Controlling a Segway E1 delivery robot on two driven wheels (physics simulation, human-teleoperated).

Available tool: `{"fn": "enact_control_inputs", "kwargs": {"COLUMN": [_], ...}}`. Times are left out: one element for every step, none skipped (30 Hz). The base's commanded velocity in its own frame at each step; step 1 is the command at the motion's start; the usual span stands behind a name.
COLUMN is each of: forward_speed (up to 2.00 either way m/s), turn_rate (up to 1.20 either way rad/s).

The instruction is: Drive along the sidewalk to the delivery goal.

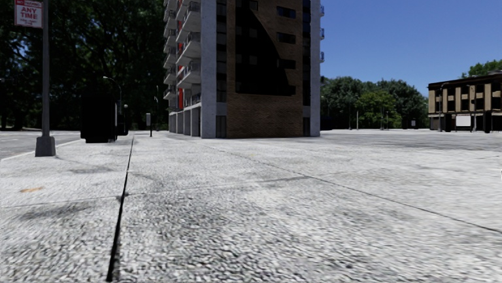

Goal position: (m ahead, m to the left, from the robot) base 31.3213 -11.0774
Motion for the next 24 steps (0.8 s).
{"fn": "enact_control_inputs", "kwargs": {"forward_speed": [2.0,2.0,2.0,2.0,2.0,2.0,2.0,2.0,2.0,2.0,2.0,2.0,2.0,2.0,2.0,2.0,2.0,2.0,2.0,2.0,2.0,2.0,2.0,2.0], "turn_rate": [-0.38,-0.38,-0.38,-0.38,-0.38,-0.38,-0.38,-0.38,-0.38,-0.38,-0.38,-0.38,-0.38,-0.38,-0.38,-0.38,-0.38,-0.38,-0.38,-0.38,-0.38,-0.38,-0.38,-0.38]}}
